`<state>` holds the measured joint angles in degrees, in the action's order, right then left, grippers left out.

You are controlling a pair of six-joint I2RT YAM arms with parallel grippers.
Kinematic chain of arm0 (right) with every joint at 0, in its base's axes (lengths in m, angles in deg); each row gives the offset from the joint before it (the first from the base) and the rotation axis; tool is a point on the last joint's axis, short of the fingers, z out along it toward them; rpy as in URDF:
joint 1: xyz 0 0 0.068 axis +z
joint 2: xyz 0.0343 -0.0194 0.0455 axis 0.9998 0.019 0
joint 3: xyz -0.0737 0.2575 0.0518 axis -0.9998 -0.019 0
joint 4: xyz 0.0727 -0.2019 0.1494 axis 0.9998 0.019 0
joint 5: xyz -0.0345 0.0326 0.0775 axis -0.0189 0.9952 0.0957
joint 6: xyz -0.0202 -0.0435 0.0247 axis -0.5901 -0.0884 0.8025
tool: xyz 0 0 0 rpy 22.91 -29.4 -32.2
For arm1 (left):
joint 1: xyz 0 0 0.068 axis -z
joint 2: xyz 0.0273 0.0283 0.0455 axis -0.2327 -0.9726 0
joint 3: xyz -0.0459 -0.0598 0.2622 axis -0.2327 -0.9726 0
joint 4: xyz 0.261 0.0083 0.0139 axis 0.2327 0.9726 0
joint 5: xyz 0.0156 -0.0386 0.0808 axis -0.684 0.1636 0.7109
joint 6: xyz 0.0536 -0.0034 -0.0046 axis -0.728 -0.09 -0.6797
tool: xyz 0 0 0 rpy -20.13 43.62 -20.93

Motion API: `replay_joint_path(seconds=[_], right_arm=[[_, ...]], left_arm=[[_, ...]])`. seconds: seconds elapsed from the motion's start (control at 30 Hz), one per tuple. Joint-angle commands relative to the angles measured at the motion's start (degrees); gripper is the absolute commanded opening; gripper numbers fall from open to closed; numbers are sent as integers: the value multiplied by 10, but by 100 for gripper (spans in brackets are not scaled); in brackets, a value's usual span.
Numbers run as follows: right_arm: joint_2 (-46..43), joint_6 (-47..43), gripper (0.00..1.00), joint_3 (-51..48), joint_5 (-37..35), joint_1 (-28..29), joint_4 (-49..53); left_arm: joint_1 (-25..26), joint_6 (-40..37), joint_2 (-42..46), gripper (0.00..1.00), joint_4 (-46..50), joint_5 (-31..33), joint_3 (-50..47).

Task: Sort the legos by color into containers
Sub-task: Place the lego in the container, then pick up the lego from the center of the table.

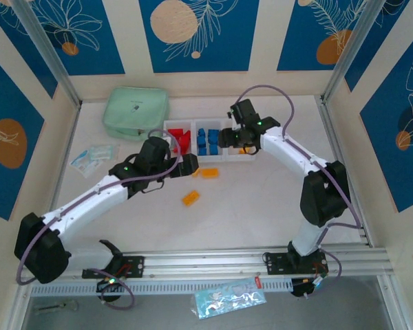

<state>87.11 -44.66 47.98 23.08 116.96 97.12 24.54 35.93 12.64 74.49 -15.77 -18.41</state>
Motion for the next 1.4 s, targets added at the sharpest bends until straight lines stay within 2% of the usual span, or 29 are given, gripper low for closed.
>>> replay_joint_path(seconds=[0.0,0.2,0.37,0.6,0.97,1.17,1.37], right_arm=[[-20,13,64,-37,21,31,-2],[-4,8,68,-77,29,90,-7],[28,-6,73,-85,41,109,-22],[95,-39,82,-69,21,105,-39],[160,-64,87,-28,-33,87,-52],[184,-66,86,3,-50,85,-48],[188,-72,73,6,-41,101,-39]], left_arm=[[-4,-7,31,99,31,23,-27],[-7,2,73,99,53,40,-59],[-9,12,95,99,58,53,-79],[-10,17,106,99,62,57,-89],[-14,8,103,99,68,62,-86],[-17,4,102,99,69,61,-85],[-21,2,102,99,71,61,-85]])
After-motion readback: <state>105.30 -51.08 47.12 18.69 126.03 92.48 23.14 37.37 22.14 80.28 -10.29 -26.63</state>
